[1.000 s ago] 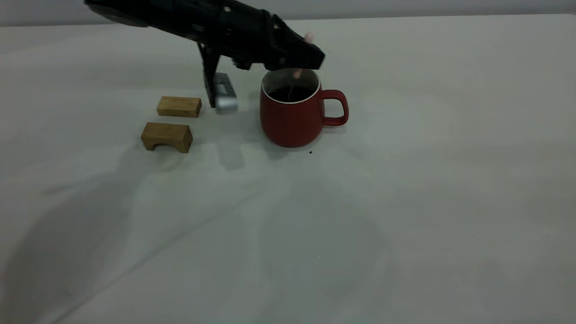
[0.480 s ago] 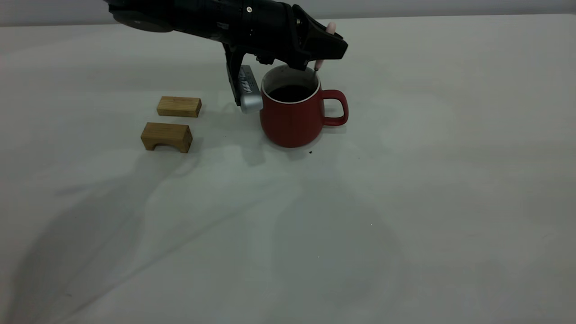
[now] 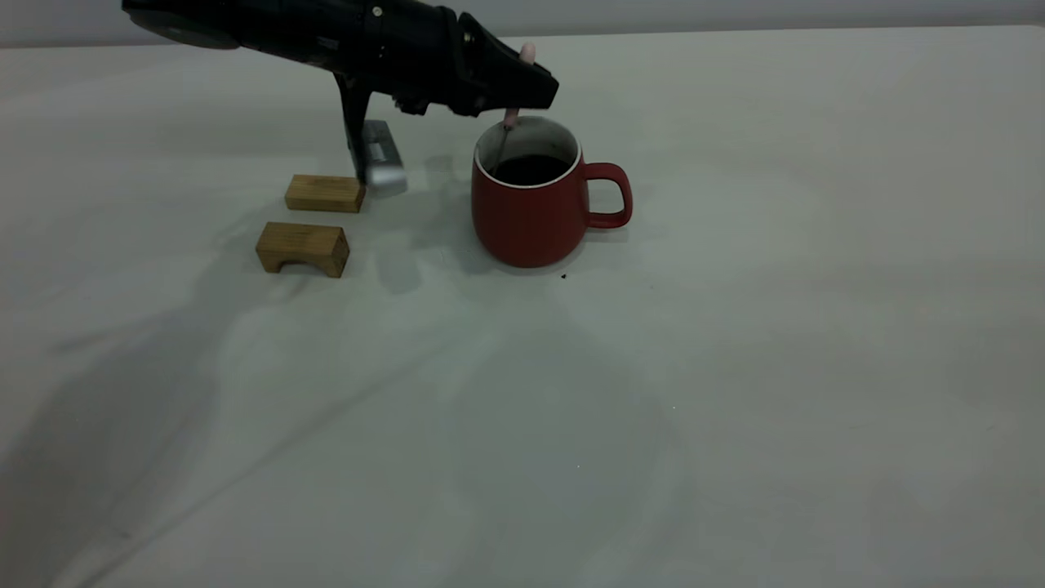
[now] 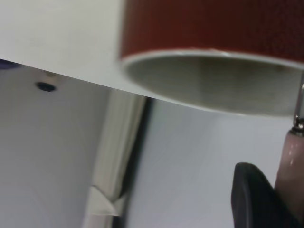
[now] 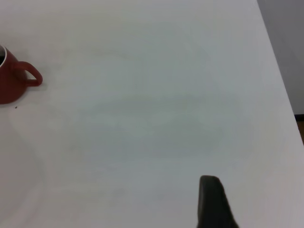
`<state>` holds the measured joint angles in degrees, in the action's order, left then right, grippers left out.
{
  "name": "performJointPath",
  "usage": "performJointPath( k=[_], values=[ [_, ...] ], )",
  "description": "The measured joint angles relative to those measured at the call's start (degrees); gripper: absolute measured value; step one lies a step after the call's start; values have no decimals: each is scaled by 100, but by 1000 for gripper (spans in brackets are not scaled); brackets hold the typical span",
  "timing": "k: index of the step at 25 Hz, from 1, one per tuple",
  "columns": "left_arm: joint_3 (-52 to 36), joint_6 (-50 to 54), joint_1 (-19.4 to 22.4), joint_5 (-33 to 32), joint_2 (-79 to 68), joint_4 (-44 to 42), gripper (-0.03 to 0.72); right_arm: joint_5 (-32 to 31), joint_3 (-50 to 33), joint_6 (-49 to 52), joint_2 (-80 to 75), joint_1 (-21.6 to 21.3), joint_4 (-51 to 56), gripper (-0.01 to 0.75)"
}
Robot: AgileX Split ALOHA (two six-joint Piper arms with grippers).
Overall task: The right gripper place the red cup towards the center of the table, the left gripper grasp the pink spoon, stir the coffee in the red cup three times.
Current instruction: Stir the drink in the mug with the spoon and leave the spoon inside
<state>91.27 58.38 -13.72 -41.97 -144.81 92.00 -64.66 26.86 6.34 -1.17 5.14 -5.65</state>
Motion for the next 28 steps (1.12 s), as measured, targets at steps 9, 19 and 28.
performJointPath(
  k=[9, 19, 28],
  values=[
    [0, -92, -383, 157, 0, 474, 135, 0, 0, 0, 0, 0, 0, 492],
    [0, -92, -402, -141, 0, -594, 169, 0, 0, 0, 0, 0, 0, 492],
    [0, -1457, -402, -253, 336, -1395, 507, 0, 0, 0, 0, 0, 0, 492]
  ],
)
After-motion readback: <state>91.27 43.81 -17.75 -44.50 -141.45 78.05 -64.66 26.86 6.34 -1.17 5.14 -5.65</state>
